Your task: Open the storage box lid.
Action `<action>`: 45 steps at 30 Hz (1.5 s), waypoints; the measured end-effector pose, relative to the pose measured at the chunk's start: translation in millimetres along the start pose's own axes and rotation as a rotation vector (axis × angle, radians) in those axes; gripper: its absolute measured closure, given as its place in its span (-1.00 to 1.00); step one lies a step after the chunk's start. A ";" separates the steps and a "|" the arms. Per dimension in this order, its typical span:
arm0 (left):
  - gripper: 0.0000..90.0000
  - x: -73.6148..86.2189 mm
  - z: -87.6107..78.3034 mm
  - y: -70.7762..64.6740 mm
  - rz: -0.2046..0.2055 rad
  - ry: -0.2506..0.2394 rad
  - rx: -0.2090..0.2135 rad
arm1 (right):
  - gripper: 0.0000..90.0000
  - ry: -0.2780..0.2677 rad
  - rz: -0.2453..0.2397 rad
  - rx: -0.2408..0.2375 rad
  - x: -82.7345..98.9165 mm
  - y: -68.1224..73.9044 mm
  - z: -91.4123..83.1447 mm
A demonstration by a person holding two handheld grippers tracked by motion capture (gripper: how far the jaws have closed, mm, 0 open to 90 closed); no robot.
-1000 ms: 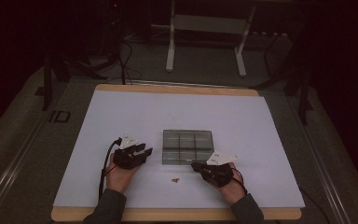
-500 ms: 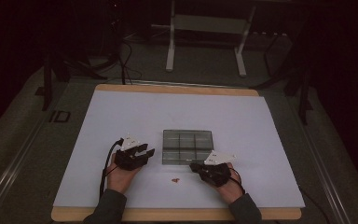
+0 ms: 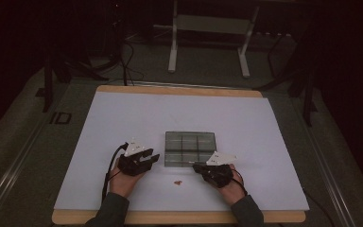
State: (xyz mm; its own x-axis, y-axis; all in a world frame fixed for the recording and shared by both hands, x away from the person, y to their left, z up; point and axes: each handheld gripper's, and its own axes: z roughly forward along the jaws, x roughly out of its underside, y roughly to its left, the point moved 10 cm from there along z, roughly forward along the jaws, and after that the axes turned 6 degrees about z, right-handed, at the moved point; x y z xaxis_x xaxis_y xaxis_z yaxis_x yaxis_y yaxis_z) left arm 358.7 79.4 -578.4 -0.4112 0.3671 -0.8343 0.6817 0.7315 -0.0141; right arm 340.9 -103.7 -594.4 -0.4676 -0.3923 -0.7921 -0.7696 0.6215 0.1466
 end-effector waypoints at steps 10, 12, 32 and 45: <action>0.41 1.7 -0.2 -5.0 0.032 0.005 0.013 | 1.00 -0.010 -0.001 -0.009 -2.0 1.8 0.4; 0.40 2.8 -0.6 -7.2 0.040 0.009 0.023 | 1.00 -0.011 -0.001 -0.010 -2.2 2.1 0.4; 0.55 3.3 2.9 -30.3 0.155 0.036 0.088 | 1.00 -0.025 0.006 -0.024 -3.6 3.4 -2.0; 0.71 0.0 6.9 -34.9 0.215 0.061 0.059 | 1.00 -0.059 0.005 -0.025 -10.7 5.4 -10.3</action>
State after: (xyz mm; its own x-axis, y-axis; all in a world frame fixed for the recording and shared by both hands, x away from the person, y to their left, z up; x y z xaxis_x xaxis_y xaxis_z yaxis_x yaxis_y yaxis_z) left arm 339.1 49.9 -581.7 -0.2873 0.5461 -0.7869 0.7912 0.5984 0.1264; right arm 337.3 -103.2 -579.0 -0.4457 -0.3477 -0.8249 -0.7781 0.6060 0.1650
